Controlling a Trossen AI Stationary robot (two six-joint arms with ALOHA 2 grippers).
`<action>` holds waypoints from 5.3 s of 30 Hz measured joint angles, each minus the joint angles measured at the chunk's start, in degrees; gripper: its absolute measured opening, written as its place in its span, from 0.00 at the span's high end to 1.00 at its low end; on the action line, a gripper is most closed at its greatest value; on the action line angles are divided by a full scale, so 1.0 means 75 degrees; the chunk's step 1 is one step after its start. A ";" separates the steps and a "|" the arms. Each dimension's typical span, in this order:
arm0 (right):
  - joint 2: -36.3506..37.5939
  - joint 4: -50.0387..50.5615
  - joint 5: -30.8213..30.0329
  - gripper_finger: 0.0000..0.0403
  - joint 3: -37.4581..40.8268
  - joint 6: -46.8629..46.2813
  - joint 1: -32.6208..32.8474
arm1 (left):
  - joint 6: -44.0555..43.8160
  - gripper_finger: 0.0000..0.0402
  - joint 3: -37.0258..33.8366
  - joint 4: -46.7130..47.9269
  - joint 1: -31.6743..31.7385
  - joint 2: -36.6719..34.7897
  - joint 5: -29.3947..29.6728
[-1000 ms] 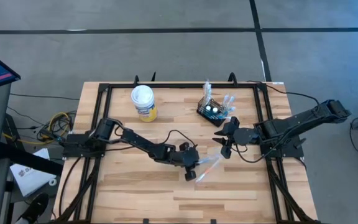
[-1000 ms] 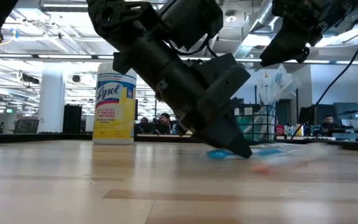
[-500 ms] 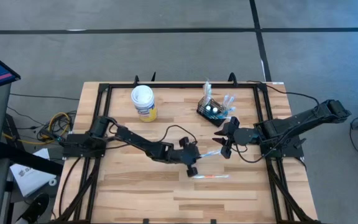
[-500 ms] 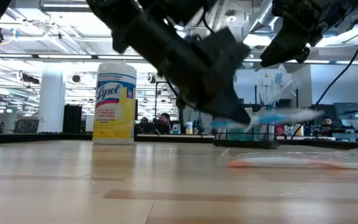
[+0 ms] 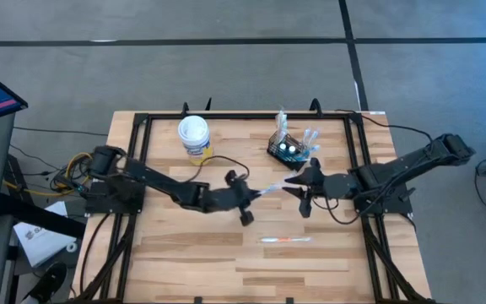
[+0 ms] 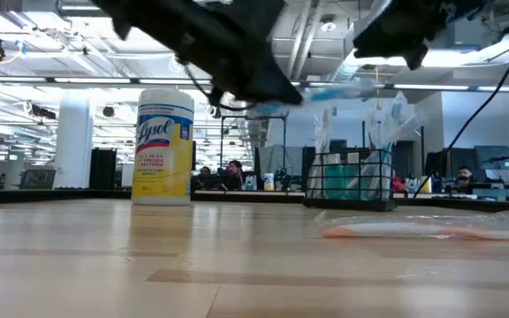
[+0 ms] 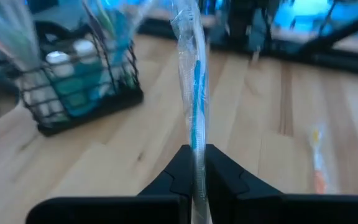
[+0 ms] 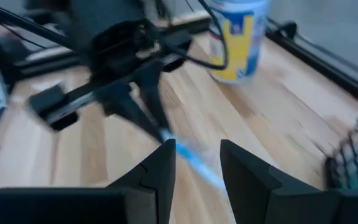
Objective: Pick & Place toothbrushing station
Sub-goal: Put the blue toothbrush into the black wire organizer
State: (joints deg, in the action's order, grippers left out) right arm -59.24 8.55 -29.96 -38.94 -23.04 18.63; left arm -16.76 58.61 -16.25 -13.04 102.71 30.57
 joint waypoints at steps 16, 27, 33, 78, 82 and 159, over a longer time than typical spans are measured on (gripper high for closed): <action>-0.0267 -0.1748 -0.0023 0.71 0.0004 0.0999 0.0095 | 0.0865 0.97 -0.2931 -0.4565 -0.0067 -0.2202 -0.0309; -0.1003 -0.3634 -0.0001 0.71 0.0003 0.1956 -0.0213 | 0.1440 0.97 -0.3007 -0.5749 -0.0067 -0.1926 -0.0942; -0.1008 -0.4146 0.0012 0.71 0.0003 0.2356 -0.0204 | 0.1464 0.97 -0.3004 -0.5884 -0.0067 -0.1926 -0.0943; -0.1750 -0.6809 0.2221 0.76 0.0000 0.2933 -0.1096 | 0.1590 0.97 -0.3010 -0.6097 -0.0064 -0.1917 -0.1143; -0.1743 -0.6806 0.2425 0.92 0.0002 0.2953 -0.1089 | 0.1605 0.97 -0.3016 -0.6100 -0.0064 -0.1917 -0.1140; 0.1236 0.1902 -0.2583 1.00 0.0000 0.0079 -0.1430 | 0.1918 0.63 -0.3036 -0.5546 -0.0065 -0.2092 -0.1143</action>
State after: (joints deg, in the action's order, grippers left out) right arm -49.98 22.82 -49.33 -38.94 -22.44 7.90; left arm -2.38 35.83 -57.84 -13.53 87.02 22.00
